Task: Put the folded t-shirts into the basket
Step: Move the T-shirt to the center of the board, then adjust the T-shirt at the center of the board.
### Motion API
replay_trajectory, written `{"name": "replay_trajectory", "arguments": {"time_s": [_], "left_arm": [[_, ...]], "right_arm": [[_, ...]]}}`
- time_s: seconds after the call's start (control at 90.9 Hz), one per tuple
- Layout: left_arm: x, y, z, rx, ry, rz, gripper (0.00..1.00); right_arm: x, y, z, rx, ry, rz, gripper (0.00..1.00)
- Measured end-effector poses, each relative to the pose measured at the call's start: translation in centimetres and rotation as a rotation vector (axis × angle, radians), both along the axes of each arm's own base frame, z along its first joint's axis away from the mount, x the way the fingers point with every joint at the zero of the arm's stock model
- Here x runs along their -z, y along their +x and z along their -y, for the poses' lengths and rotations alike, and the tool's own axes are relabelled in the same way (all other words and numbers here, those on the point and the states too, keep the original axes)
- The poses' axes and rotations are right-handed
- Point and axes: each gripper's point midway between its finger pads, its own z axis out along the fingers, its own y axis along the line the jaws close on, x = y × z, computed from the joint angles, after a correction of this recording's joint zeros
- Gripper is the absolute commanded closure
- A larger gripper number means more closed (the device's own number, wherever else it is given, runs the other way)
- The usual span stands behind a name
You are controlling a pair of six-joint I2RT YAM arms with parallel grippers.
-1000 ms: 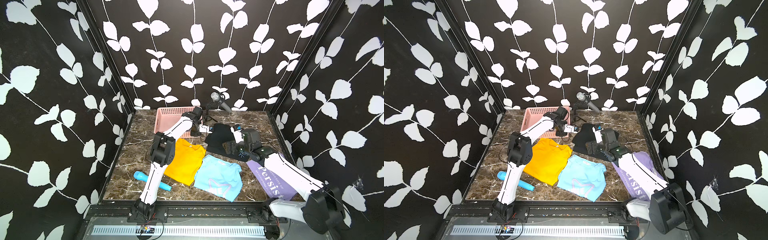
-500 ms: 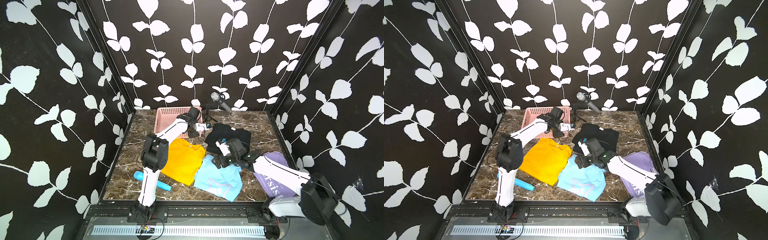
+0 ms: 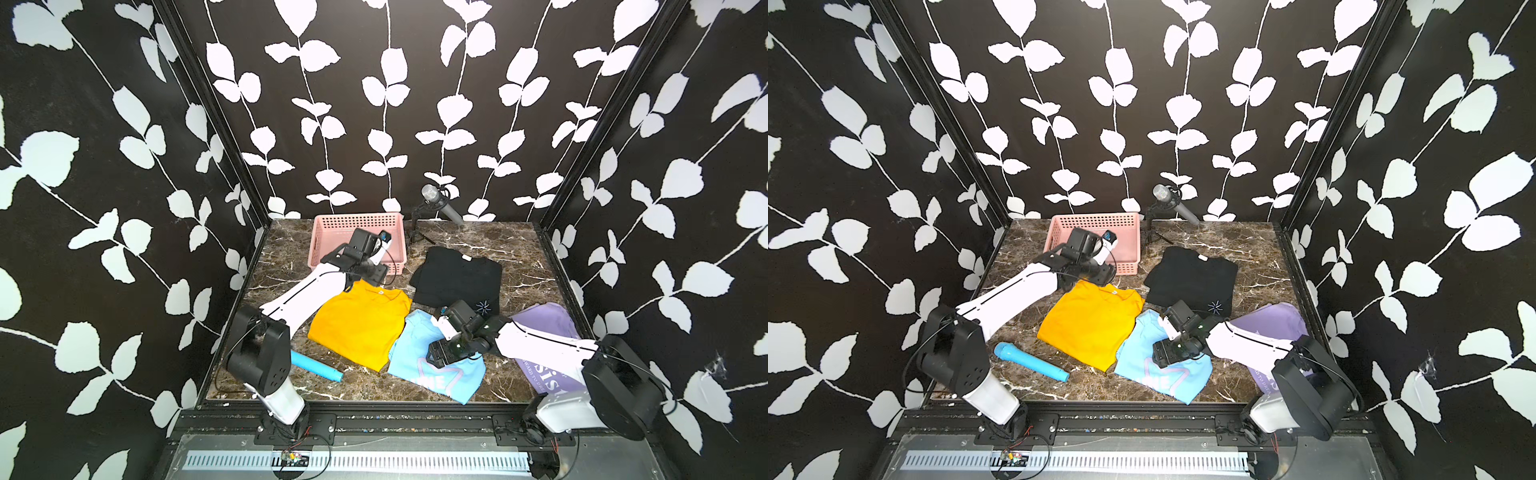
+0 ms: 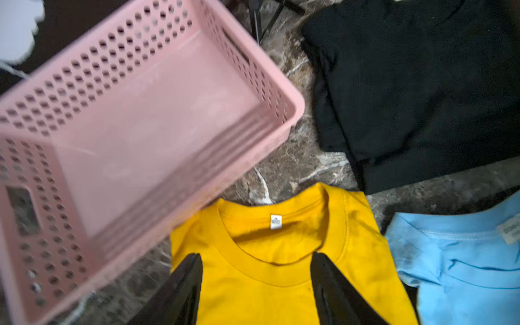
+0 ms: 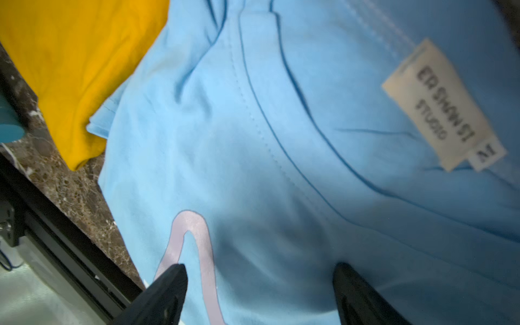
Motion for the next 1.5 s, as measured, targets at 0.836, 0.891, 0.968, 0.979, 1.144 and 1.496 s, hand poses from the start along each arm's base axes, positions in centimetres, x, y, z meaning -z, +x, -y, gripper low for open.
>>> {"name": "replay_trajectory", "arguments": {"time_s": [0.836,0.891,0.968,0.979,1.144,1.496], "left_arm": [[11.8,-15.0,1.3,-0.27,-0.368,-0.497,0.36],[11.7,-15.5,2.5,-0.251,-0.41,-0.52,0.36],[11.5,-16.0,3.4,-0.236,-0.447,-0.545,0.35],[11.4,-16.0,3.4,-0.235,-0.449,-0.545,0.34],[9.2,-15.4,2.5,-0.235,-0.417,-0.469,0.3],[3.5,-8.1,-5.5,-0.402,-0.353,-0.156,0.3]], "right_arm": [[-5.6,6.4,0.4,0.126,0.086,0.086,0.08],[-5.5,7.1,-0.4,0.13,0.097,0.091,0.08],[-5.4,8.2,-1.5,0.133,0.107,0.099,0.09],[-5.3,8.4,-1.8,0.132,0.108,0.101,0.09],[-6.2,11.6,-5.3,0.122,0.145,0.159,0.11],[-2.5,15.3,-8.4,0.142,0.101,0.155,0.2]]}}
